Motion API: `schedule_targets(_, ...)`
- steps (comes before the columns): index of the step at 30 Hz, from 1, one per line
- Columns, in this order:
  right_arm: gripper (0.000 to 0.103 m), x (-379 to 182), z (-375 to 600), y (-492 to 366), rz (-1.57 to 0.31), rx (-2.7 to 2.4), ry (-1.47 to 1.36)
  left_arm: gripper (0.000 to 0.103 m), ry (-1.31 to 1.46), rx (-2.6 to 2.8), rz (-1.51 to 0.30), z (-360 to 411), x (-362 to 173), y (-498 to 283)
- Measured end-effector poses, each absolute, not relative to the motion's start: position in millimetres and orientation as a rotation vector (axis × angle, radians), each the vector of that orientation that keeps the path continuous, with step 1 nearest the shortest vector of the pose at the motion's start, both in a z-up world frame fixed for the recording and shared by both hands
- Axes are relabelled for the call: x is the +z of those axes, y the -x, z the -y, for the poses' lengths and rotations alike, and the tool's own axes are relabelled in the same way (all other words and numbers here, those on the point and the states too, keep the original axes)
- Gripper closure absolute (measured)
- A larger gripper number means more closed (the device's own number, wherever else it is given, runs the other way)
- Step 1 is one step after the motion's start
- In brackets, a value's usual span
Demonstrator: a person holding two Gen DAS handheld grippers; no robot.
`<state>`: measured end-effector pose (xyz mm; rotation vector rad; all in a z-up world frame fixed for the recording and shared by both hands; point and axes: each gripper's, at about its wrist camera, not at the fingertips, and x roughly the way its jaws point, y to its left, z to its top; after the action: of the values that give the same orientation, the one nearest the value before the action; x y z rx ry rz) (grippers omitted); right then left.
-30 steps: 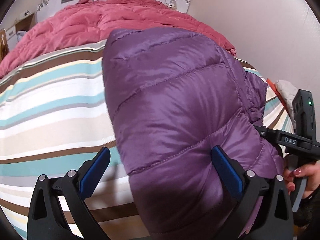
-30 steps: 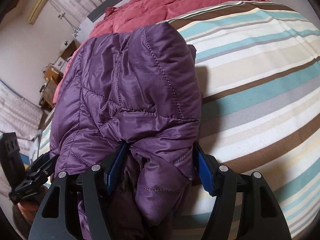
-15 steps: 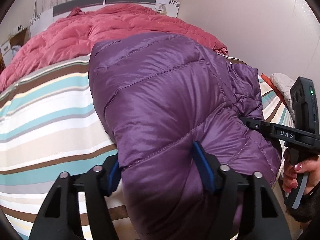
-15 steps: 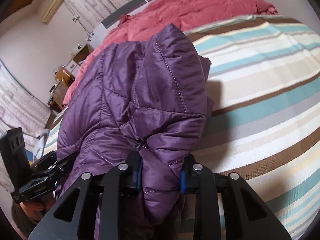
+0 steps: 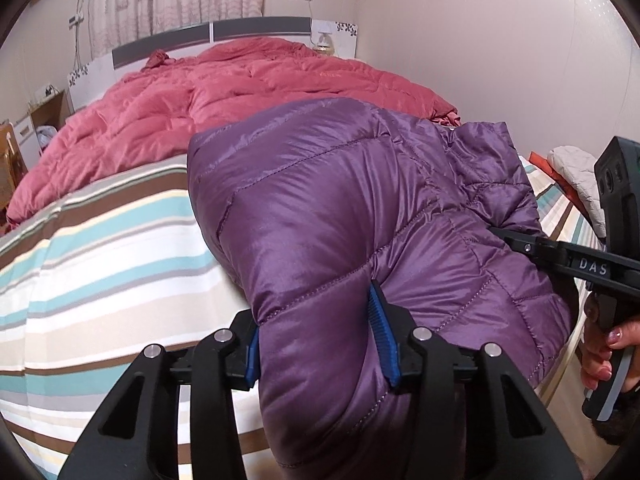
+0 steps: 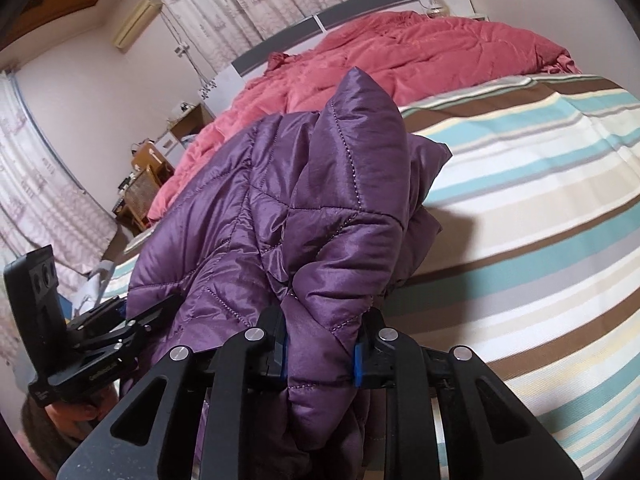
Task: Fold large clothes
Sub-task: 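Carry the folded end across the jacket with both tools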
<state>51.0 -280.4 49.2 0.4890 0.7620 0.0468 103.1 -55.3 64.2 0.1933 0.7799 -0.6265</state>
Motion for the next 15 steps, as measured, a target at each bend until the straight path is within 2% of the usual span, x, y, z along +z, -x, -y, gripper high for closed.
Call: schedule_targets(15, 0.082, 73, 233, -106, -0.730, 0.142, -0.415, 0.060, -0.136, -0.508, -0.731, -7, 83, -131)
